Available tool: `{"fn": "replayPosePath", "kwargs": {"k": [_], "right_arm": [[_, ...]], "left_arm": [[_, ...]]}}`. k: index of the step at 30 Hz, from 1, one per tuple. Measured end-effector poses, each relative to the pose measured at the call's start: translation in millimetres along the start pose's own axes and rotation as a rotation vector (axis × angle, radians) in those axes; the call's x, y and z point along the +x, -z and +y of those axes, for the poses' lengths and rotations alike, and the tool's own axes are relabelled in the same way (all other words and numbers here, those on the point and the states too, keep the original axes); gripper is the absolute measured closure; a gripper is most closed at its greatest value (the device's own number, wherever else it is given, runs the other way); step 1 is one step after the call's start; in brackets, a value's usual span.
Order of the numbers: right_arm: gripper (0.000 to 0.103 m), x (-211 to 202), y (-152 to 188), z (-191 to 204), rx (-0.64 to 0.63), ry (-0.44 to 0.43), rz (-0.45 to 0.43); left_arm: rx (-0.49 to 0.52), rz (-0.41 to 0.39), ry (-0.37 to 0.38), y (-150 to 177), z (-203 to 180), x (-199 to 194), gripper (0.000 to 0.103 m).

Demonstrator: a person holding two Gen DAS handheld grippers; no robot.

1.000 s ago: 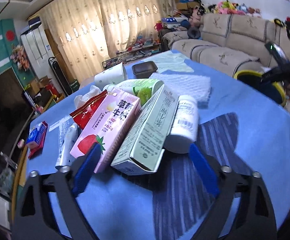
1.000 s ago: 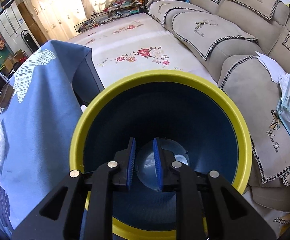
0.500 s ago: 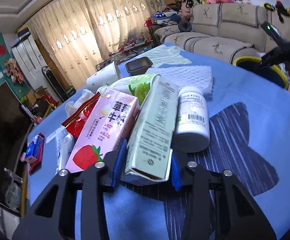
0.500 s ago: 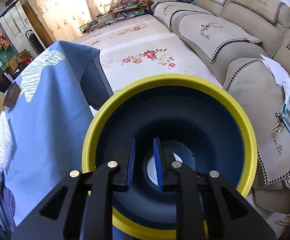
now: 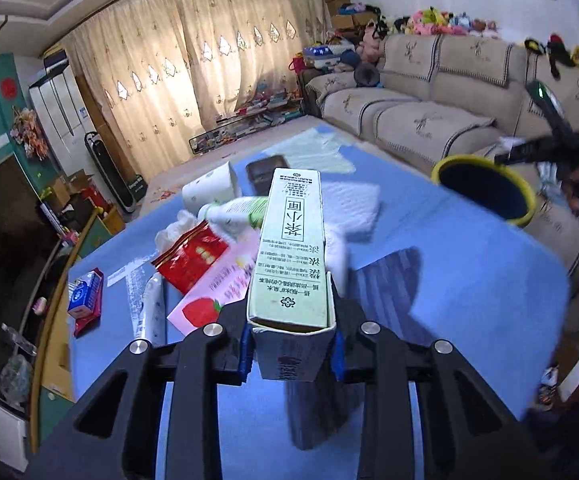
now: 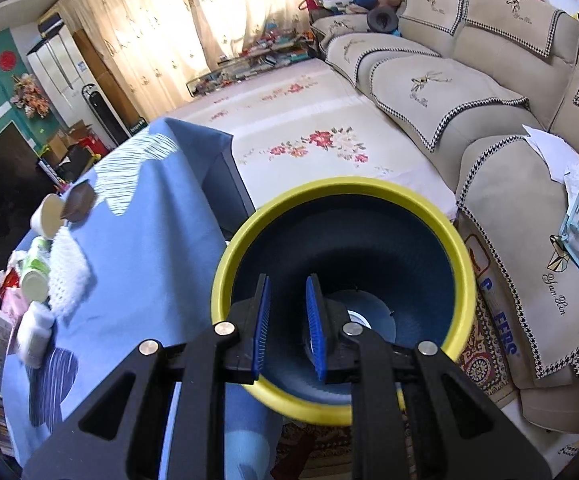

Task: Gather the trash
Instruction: 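Grasp the green-and-white box with the left tool, then carry the box over the bin and open the left tool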

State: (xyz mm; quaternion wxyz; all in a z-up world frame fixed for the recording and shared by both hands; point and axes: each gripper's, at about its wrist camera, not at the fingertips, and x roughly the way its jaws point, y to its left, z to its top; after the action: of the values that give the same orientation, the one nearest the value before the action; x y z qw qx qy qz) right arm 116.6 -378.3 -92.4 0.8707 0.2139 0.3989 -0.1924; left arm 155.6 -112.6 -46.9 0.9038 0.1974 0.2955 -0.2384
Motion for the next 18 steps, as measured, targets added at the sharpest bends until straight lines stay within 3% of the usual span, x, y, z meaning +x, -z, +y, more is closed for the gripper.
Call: {"fn": "replayPosePath", "kwargs": {"k": [8, 18], "right_arm": [[0.085, -33.3, 21.6, -37.4, 0.034, 0.012, -0.027], [0.085, -47.0, 43.3, -89.1, 0.110, 0.026, -0.029]], "left_arm": [[-0.033, -0.003, 0.178, -39.9, -48.1, 8.4, 0.074], [0.065, 0.037, 0.407, -110.5, -165.8, 81.1, 0.073]]}}
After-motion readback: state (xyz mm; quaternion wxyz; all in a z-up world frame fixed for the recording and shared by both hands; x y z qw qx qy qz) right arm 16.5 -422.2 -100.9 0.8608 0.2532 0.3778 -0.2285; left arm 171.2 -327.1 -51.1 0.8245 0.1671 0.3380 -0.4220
